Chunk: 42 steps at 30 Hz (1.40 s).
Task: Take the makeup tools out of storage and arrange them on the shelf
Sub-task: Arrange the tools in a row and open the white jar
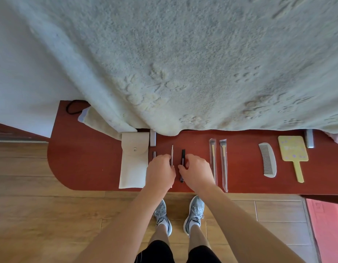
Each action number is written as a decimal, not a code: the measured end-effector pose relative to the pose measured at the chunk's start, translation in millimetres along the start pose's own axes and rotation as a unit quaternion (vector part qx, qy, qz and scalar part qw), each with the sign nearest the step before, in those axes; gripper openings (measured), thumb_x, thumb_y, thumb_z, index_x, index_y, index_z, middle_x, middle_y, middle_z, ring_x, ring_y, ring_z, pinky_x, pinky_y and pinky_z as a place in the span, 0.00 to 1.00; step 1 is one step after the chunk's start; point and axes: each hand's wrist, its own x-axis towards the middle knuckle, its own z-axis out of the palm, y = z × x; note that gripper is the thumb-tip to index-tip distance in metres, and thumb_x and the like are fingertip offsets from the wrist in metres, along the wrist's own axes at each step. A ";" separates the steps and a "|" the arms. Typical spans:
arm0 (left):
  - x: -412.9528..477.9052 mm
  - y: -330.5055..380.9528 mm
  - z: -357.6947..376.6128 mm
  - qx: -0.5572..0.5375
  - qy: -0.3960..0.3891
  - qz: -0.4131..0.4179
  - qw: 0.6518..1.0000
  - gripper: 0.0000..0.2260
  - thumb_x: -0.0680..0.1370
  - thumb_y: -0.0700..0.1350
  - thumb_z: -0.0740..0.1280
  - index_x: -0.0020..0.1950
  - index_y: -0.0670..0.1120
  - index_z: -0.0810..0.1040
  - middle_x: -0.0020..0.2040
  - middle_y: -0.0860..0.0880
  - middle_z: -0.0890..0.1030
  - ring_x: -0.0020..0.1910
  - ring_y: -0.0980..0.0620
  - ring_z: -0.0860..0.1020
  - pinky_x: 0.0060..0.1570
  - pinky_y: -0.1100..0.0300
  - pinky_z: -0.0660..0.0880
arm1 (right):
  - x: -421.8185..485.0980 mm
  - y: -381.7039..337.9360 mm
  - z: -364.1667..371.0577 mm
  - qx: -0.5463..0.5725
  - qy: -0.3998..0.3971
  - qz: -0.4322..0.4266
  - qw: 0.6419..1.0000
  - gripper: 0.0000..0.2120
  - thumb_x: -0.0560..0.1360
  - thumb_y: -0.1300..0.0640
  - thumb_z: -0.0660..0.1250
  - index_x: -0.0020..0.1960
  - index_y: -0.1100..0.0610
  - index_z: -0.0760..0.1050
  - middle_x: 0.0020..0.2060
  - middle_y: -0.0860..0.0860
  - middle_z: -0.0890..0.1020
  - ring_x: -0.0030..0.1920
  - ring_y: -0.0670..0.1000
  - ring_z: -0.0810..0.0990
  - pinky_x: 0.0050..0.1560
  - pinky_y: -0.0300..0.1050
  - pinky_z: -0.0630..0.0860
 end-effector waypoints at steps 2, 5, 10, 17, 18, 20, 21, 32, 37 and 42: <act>0.4 -1.5 -0.2 -0.004 -0.003 -0.004 1.000 0.10 0.78 0.43 0.68 0.59 0.45 0.82 0.46 0.48 0.85 0.45 0.49 0.83 0.47 0.58 0.80 | 0.1 -0.8 2.0 0.002 -0.004 0.000 1.000 0.06 0.77 0.52 0.66 0.50 0.54 0.74 0.39 0.47 0.76 0.37 0.47 0.74 0.31 0.33 0.63; 0.4 -3.1 0.0 -0.009 -0.005 -0.002 1.000 0.10 0.78 0.43 0.67 0.58 0.46 0.82 0.46 0.49 0.85 0.44 0.50 0.84 0.48 0.58 0.81 | 0.4 -1.7 5.1 0.004 -0.001 0.000 1.000 0.04 0.76 0.53 0.66 0.48 0.53 0.73 0.39 0.47 0.76 0.37 0.48 0.74 0.30 0.33 0.62; 1.4 -2.7 0.7 -0.019 -0.010 0.003 1.000 0.10 0.77 0.41 0.67 0.56 0.45 0.83 0.43 0.48 0.85 0.42 0.49 0.83 0.45 0.57 0.80 | 1.0 -1.1 7.5 -0.002 0.001 0.004 1.000 0.04 0.75 0.54 0.65 0.48 0.54 0.74 0.39 0.48 0.76 0.38 0.49 0.74 0.34 0.37 0.65; 1.3 5.2 5.9 -0.035 -0.010 0.009 0.999 0.10 0.76 0.40 0.67 0.56 0.43 0.83 0.43 0.47 0.86 0.43 0.48 0.84 0.49 0.55 0.80 | 0.0 8.0 0.1 -0.008 0.009 0.012 1.000 0.05 0.76 0.56 0.65 0.50 0.56 0.74 0.39 0.47 0.73 0.37 0.48 0.71 0.30 0.32 0.57; 1.1 6.9 6.9 -0.038 -0.008 0.012 0.999 0.10 0.76 0.39 0.68 0.56 0.43 0.83 0.44 0.46 0.86 0.44 0.48 0.84 0.49 0.56 0.80 | 0.1 9.5 -1.2 -0.011 0.010 0.011 1.000 0.05 0.76 0.56 0.64 0.50 0.57 0.74 0.39 0.47 0.73 0.37 0.49 0.71 0.30 0.32 0.57; 0.8 9.9 9.8 -0.047 -0.006 0.014 0.999 0.10 0.76 0.39 0.68 0.57 0.43 0.83 0.45 0.46 0.86 0.45 0.48 0.84 0.48 0.56 0.80 | 0.2 13.1 -4.2 -0.012 0.011 0.014 1.000 0.06 0.76 0.56 0.64 0.51 0.57 0.74 0.39 0.47 0.72 0.37 0.49 0.71 0.30 0.32 0.57; 0.5 11.6 11.3 -0.051 -0.006 0.015 0.999 0.11 0.76 0.39 0.68 0.57 0.43 0.83 0.46 0.46 0.86 0.45 0.49 0.84 0.48 0.56 0.80 | 0.1 15.2 -5.8 -0.011 0.012 0.017 1.000 0.06 0.76 0.56 0.64 0.51 0.57 0.74 0.39 0.47 0.72 0.37 0.49 0.71 0.30 0.32 0.57; -0.2 36.8 25.8 -0.052 -0.015 0.024 0.998 0.12 0.76 0.39 0.68 0.58 0.44 0.83 0.48 0.47 0.86 0.46 0.48 0.84 0.48 0.56 0.81 | -3.5 38.7 -23.6 -0.005 0.019 0.035 0.999 0.03 0.77 0.56 0.64 0.45 0.52 0.70 0.37 0.46 0.73 0.33 0.43 0.70 0.29 0.32 0.60; 0.2 46.9 32.6 -0.058 -0.016 0.025 0.998 0.12 0.77 0.39 0.67 0.59 0.44 0.83 0.49 0.46 0.86 0.46 0.49 0.84 0.48 0.59 0.80 | -3.7 46.1 -29.2 0.001 0.021 0.034 0.999 0.02 0.77 0.56 0.64 0.47 0.53 0.72 0.38 0.46 0.73 0.34 0.44 0.71 0.29 0.31 0.61; -0.1 53.1 36.1 -0.061 -0.019 0.020 0.998 0.11 0.77 0.38 0.67 0.57 0.44 0.83 0.46 0.47 0.86 0.43 0.50 0.84 0.45 0.62 0.79 | -2.9 49.7 -32.0 -0.014 0.023 0.024 0.999 0.03 0.77 0.57 0.64 0.45 0.53 0.70 0.38 0.47 0.73 0.34 0.46 0.70 0.28 0.31 0.58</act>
